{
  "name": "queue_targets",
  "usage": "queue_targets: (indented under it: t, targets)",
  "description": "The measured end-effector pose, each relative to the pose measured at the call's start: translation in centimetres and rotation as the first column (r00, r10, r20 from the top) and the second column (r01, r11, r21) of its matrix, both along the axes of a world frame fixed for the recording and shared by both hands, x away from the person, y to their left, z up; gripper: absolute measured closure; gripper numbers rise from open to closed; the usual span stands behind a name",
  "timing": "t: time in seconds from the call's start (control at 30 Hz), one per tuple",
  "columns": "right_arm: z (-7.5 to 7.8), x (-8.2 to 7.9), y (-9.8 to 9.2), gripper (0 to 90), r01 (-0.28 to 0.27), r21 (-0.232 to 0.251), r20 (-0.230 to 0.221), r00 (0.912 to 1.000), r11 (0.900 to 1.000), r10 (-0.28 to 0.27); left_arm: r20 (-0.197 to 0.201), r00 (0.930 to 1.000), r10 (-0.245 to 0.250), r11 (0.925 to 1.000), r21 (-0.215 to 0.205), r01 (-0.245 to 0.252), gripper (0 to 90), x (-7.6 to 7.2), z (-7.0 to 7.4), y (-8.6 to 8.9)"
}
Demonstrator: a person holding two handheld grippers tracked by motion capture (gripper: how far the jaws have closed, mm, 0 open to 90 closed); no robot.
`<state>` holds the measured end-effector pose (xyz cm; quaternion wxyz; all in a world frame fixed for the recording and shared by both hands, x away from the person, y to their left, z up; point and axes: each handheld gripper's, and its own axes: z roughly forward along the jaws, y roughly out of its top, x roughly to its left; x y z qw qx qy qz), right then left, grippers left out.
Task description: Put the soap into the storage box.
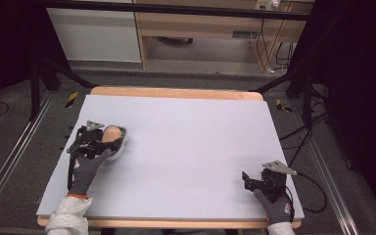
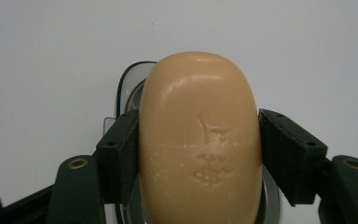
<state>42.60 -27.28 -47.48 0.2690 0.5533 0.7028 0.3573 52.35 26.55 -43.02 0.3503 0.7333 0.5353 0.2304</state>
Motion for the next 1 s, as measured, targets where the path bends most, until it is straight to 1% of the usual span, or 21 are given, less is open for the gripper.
queue_targets:
  t: [0.1,0.17,0.3,0.4,0.67,0.8,0.93,1.0]
  targets:
    - [-0.01,0.01,0.00,6.5,0.001,-0.001,0.000,1.0000,1.000,-0.001,-0.002,1.0000,0.001,1.0000,0.005,-0.001,32.2,0.05,-0.17,-0.01]
    - [0.00,0.00,0.00,6.5,0.000,0.000,0.000,1.0000,1.000,0.000,-0.001,1.0000,0.001,1.0000,-0.004,-0.001,32.2,0.07,-0.25,-0.02]
    - [-0.01,0.01,0.01,6.5,0.001,-0.002,0.000,1.0000,1.000,-0.001,-0.003,1.0000,-0.003,1.0000,0.000,0.003,32.2,0.06,-0.27,-0.14]
    - [0.00,-0.01,0.01,6.4,0.000,0.002,-0.001,1.0000,1.000,0.000,-0.002,1.0000,-0.005,1.0000,-0.005,0.005,32.1,0.07,-0.34,-0.17]
    - [-0.01,0.00,0.03,6.4,0.001,-0.001,0.000,1.0000,1.000,-0.001,0.001,1.0000,-0.002,1.0000,0.004,0.002,31.6,0.00,-0.39,-0.43]
    - [0.01,-0.02,0.02,6.4,-0.001,0.002,-0.001,1.0000,1.000,0.001,0.004,1.0000,-0.003,0.9997,0.023,0.003,31.4,-0.05,-0.36,-0.61]
    - [0.01,-0.03,0.02,6.4,-0.001,0.002,0.000,1.0000,1.000,0.001,0.006,1.0000,-0.002,0.9997,0.024,0.002,32.0,-0.12,-0.32,-0.68]
    - [0.02,-0.03,0.02,6.4,0.000,0.002,0.000,1.0000,1.000,0.000,0.015,0.9999,-0.006,0.9999,0.016,0.006,33.0,-0.28,-0.10,-0.68]
